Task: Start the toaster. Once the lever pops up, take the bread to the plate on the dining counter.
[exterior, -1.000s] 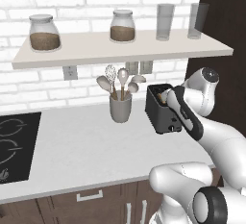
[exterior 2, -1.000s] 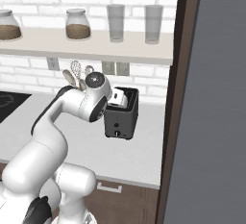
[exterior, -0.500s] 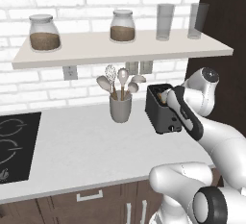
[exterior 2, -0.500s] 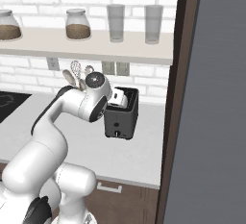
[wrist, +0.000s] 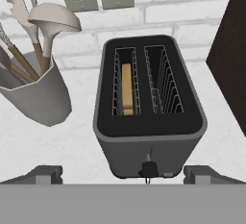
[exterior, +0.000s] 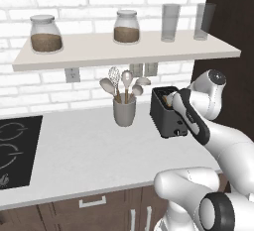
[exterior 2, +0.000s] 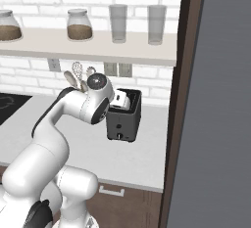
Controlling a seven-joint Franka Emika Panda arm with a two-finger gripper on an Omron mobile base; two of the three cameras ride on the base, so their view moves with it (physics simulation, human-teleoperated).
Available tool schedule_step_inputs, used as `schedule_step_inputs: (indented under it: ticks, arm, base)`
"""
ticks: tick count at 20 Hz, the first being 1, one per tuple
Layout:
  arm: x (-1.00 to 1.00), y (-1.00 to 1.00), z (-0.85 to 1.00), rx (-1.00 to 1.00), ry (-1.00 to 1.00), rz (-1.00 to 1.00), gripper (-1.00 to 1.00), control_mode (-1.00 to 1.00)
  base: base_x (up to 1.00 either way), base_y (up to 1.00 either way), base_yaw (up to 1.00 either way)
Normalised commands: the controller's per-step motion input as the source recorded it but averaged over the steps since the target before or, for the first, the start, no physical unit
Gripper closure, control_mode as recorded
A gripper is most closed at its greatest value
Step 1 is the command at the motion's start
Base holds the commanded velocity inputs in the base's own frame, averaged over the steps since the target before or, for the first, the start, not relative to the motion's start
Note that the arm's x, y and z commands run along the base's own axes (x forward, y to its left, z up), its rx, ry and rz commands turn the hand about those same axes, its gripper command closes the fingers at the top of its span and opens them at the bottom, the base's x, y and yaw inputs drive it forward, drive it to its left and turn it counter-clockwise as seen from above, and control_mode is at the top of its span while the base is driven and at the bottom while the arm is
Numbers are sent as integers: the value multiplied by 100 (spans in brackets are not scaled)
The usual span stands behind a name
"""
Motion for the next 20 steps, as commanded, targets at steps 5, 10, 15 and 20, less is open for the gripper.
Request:
schedule_step_inputs:
  ticks: [5,10,15,20]
  arm:
    - [0,0,0,0,0,0,-100,-100]
    - [0,0,0,0,0,0,-100,-100]
    - [0,0,0,0,0,0,-100,-100]
    - [0,0,0,0,0,0,-100,-100]
  base:
    - [0,0,0]
    - [0,0,0]
    - [0,0,0]
    - [0,0,0]
